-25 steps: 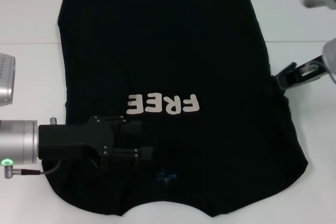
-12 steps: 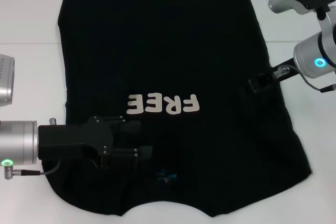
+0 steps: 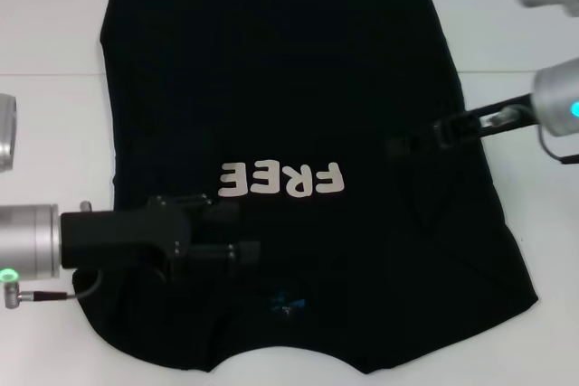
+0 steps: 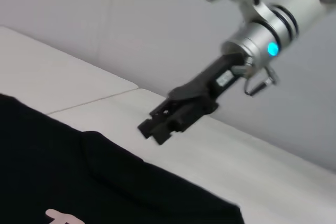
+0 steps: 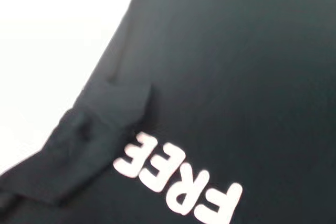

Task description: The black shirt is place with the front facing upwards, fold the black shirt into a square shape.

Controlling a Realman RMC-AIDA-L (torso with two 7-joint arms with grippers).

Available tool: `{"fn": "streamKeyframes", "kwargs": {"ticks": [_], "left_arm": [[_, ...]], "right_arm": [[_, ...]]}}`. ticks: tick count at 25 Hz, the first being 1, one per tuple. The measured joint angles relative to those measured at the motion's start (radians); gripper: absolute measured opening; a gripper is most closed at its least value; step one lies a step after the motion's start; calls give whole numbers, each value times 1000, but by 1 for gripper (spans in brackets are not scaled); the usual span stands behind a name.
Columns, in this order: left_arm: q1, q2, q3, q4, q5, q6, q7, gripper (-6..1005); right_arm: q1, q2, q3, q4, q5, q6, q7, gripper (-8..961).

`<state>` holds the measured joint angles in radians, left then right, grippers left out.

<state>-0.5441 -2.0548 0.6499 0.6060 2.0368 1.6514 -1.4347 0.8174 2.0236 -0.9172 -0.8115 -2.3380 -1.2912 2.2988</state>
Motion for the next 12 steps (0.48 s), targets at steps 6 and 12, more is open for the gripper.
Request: {"fn": "streamKeyframes", "kwargs": {"ticks": [6,12], "left_arm": [[-12,28,-56,0,-3,51,-236,774],[-23,87,-55,5,25,47,-605,773]], "right_arm": [[-152,0,154,8,235,-128,-329,593],[-326,17,231,120,436,-202,-796,840]]}}
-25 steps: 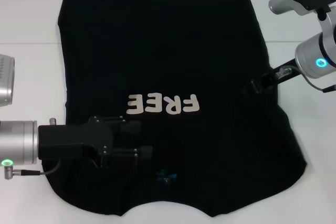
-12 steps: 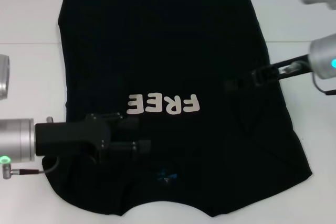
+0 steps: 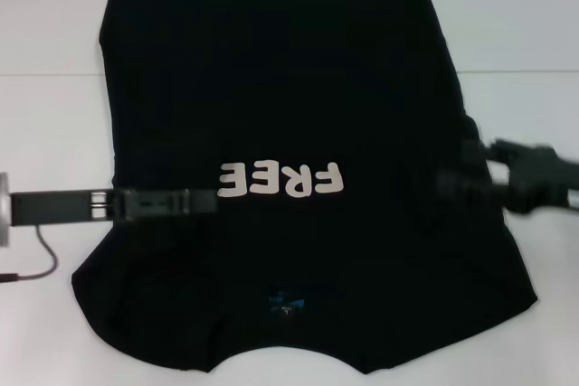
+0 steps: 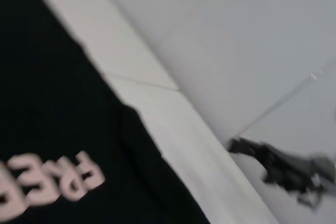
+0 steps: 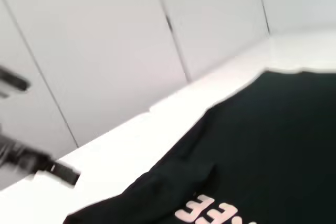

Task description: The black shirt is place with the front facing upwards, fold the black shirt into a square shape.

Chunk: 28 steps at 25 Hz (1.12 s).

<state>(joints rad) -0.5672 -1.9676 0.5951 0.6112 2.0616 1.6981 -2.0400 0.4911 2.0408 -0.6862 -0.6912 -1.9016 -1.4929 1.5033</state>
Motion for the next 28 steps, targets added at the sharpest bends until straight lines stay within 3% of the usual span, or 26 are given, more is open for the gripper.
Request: {"fn": "streamKeyframes", "kwargs": {"ticks": [6,11,15,24,28], "left_arm": [[11,47,-6,69,127,28,-250,775],[29,42,-10,208,299,12,-400,776],[22,41,-9,254,396,-17,-452,776],[-7,31,-2,219,530,-91,-487,775],[-10,48,-2,193,535,-47,-527,776]], "right_arm": [[-77,13,36,114,26,-19,-291,889],[-93,36,36,174,24,-14,-419,920],[-87,43,30,208,23,3,-465,915],[-81,44,29,214,22,6,-460,915],[-79,44,30,214,22,6,-458,915]]}}
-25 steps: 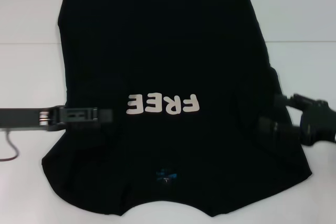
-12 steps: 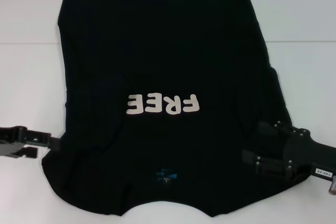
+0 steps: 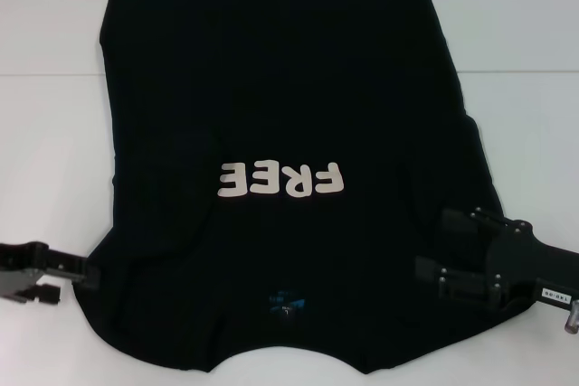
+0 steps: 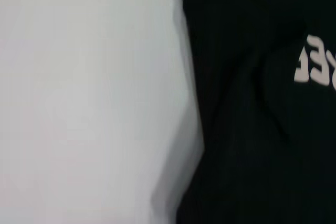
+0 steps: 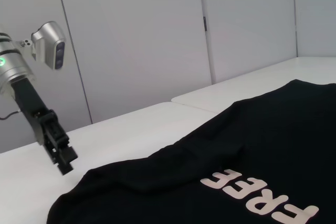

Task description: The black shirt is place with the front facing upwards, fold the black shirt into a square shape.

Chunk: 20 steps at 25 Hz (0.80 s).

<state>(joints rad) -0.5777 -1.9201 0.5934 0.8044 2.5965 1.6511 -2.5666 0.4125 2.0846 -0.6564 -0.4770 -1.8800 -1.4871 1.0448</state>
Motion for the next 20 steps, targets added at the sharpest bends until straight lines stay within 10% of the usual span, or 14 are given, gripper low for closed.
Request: {"fn": "streamKeyframes", "kwargs": {"ticks": [20], "left_arm": [[-30,-25,76,-47,74,10,-105,776]], "right_arm": [[20,3,10,14,7,15,-2,915]]}}
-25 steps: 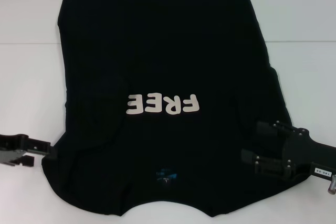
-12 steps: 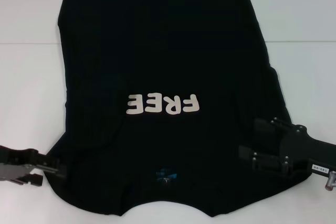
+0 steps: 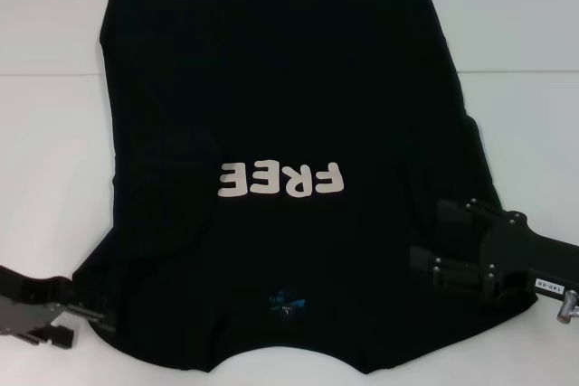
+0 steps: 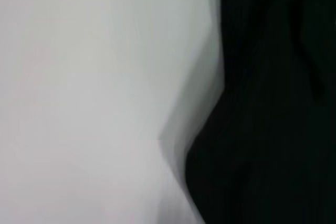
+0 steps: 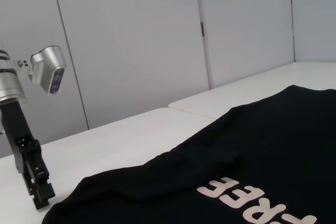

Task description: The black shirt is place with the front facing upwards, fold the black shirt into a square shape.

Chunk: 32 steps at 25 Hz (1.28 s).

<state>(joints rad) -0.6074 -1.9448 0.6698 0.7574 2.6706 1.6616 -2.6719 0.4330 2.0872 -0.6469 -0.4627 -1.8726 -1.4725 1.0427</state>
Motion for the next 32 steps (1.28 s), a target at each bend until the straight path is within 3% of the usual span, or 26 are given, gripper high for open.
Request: {"fn": "streamKeyframes", "kwargs": {"ticks": [32], "left_arm": [[-69,-6,-8,-89,-8,-64,11,776]], "right_arm": [[1,0,1,-1,1,-3,1,915]]}}
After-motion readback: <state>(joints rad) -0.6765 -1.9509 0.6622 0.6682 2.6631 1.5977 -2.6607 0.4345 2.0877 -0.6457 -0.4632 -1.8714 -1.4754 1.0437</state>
